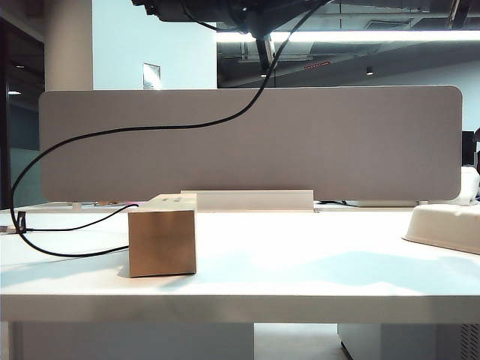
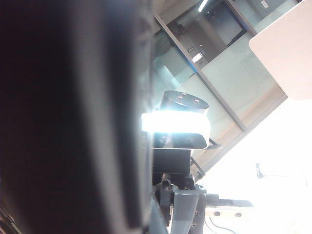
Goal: Pick up the charging cable and the phone, plug the charging cable into the charging port on the phone, and finally place them back on the table.
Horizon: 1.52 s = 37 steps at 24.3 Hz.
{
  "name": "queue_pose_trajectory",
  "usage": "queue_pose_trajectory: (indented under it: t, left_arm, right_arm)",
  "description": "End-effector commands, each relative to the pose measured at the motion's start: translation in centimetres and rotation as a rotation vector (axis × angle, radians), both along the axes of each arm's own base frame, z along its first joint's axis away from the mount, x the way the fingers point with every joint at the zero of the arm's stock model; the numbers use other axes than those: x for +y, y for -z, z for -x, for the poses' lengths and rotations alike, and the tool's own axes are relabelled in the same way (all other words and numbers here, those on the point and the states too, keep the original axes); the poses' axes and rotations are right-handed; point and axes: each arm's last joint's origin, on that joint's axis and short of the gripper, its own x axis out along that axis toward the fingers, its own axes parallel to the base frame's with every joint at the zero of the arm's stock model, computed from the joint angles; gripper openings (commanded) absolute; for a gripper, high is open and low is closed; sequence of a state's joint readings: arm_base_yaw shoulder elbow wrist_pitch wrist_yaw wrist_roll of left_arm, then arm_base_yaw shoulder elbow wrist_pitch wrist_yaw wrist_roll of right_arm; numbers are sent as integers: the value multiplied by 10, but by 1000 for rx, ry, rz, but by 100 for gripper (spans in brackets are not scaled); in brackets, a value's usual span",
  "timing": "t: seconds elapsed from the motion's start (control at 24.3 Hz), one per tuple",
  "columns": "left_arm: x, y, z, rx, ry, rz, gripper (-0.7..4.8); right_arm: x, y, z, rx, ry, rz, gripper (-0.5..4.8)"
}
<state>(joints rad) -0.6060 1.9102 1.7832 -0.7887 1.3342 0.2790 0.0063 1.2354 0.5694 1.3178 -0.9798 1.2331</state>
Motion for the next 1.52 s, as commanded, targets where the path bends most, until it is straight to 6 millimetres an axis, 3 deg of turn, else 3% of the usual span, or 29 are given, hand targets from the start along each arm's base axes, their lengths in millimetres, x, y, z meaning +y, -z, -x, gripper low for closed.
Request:
queue_pose_trajectory:
  t: [0.04,1.52]
  left_arm:
    - [1,-4,0,-6,6,20,-6]
    - [8,-11,-4,-44,-15,46,-6]
  right_arm:
    - [0,-6,2,-56,12,-4,-5]
    - [-1,-3,-1,-46,55,-3,-5]
